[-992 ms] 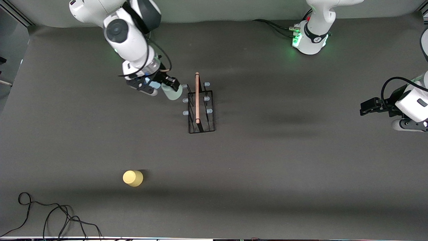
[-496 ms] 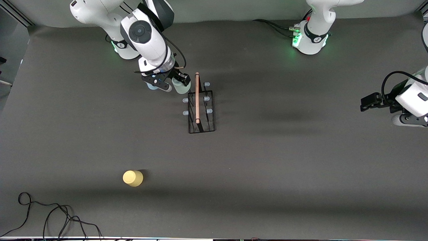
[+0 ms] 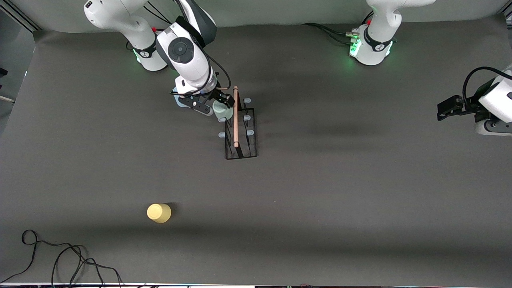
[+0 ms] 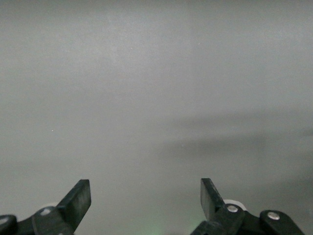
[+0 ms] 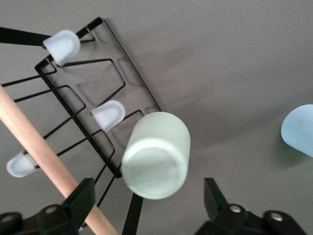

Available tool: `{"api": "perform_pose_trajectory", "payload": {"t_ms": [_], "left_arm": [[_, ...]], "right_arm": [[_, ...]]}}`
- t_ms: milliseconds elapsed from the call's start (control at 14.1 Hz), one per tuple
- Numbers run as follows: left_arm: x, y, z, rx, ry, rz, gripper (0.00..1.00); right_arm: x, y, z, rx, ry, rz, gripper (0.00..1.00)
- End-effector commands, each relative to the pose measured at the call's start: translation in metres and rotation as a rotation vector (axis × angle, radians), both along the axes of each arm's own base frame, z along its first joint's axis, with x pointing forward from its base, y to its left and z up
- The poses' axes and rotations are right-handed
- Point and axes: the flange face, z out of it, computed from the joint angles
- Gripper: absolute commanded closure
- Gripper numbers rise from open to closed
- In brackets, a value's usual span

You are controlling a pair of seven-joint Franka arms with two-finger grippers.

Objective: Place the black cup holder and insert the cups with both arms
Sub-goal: 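Carry the green cup to the holder and slide it onto a peg, then open the right gripper and pull back from the green cup, then reach the right gripper to the yellow cup and grasp it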

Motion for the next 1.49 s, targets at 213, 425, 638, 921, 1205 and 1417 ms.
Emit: {"api": "perform_pose_trajectory", "payload": {"t_ms": [213,425,638,921,1205,1417], "left_arm": [[-0.006,-0.001,0.0,0.016,-0.008,-0.019,0.0],[-0.003,0.0,0.001,0.018,-0.022,-0.017,0.0],[-0.004,0.0,-0.008,0.018,-0.007,-0.013,0.0],[-0.004,0.0,-0.011,0.019,0.001,-0.003,0.0],[-0.005,-0.001,-0.016,0.017,0.01,-0.005,0.0],[-0.007,-0.004,-0.017,0.018,0.023,-0.009,0.0]], "right_arm": [[0.053,-0.04,0.061,-0.017,-0.006,0.047,0.0],[0.113,-0.101,0.078,-0.001,-0.033,0.135,0.0],[0.171,-0.152,0.053,-0.042,-0.058,0.217,0.0],[0.245,-0.217,-0.006,-0.101,-0.109,0.251,0.0],[0.292,-0.234,-0.037,-0.071,-0.142,0.223,0.0],[0.322,-0.23,-0.056,-0.067,-0.168,0.2,0.0]]}}
